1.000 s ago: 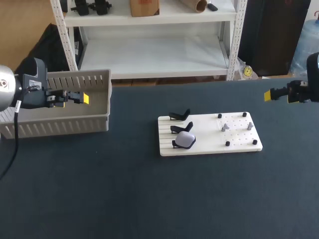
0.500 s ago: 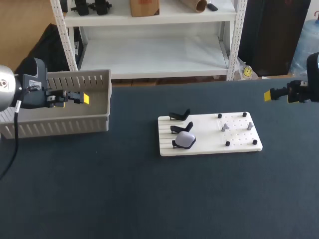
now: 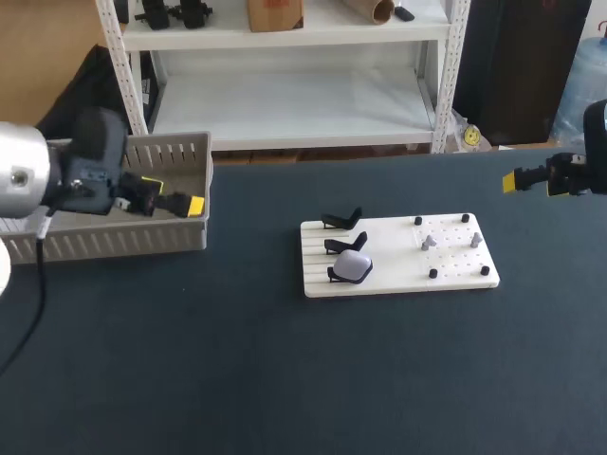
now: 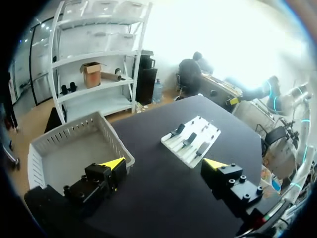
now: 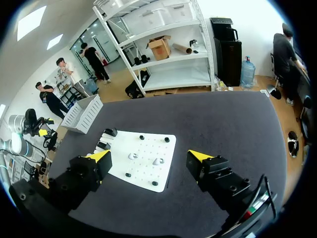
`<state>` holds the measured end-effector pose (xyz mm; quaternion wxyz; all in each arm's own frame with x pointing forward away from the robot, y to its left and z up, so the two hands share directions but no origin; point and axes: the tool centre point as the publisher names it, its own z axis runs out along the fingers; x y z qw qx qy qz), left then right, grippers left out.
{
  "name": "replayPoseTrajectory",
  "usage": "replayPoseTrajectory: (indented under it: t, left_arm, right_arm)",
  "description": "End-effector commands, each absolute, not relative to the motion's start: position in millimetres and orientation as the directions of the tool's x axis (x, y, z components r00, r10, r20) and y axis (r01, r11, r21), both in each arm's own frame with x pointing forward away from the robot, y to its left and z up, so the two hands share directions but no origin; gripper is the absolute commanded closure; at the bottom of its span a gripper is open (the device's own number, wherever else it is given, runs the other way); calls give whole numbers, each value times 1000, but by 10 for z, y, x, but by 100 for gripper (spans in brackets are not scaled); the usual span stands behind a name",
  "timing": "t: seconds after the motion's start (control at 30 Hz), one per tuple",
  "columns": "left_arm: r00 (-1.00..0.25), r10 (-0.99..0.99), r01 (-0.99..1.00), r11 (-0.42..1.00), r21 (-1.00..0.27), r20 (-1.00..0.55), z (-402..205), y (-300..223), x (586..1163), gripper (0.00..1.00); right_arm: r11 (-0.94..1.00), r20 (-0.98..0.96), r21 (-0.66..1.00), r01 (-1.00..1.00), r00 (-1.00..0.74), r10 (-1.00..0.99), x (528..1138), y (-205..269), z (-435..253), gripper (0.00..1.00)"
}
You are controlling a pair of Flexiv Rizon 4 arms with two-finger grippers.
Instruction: Pick up each earbud case from the left stands, insert the matching earbuds, close the lid, and place the case in the box.
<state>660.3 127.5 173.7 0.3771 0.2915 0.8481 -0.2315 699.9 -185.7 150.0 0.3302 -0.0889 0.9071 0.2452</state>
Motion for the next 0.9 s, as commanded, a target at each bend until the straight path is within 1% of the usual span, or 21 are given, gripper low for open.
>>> replayPoseTrajectory:
  t: [0.03, 0.47, 0.53, 0.6, 0.7, 0.9]
  left_arm:
    - [-115, 362, 971, 238, -27, -925, 1725, 1378, 6554, 0]
    - [-111, 378, 973, 229, -23, -919, 1705, 1362, 6533, 0]
    - [-81, 351, 975, 222, -1, -933, 1682, 1288, 6488, 0]
    - [-105, 364, 974, 227, -21, -926, 1619, 1178, 6461, 0]
    - [-105, 356, 969, 245, -16, -928, 1541, 1003, 6454, 0]
    - [-79, 374, 971, 239, 14, -924, 1458, 566, 6471, 0]
  right_arm:
    - [863, -643, 387, -325, -766, 0, 7002, -1860, 1499, 0]
    - [863, -643, 387, -325, -766, 0, 7002, -1860, 1499, 0]
    - [863, -643, 387, -325, -766, 0, 7002, -1860, 1499, 0]
    - [863, -643, 387, -325, -766, 0, 7002, -1860, 1499, 0]
    - [863, -643, 387, -325, -766, 0, 7002, -1860, 1499, 0]
    - [863, -643, 387, -325, -766, 0, 7002, -1860, 1499, 0]
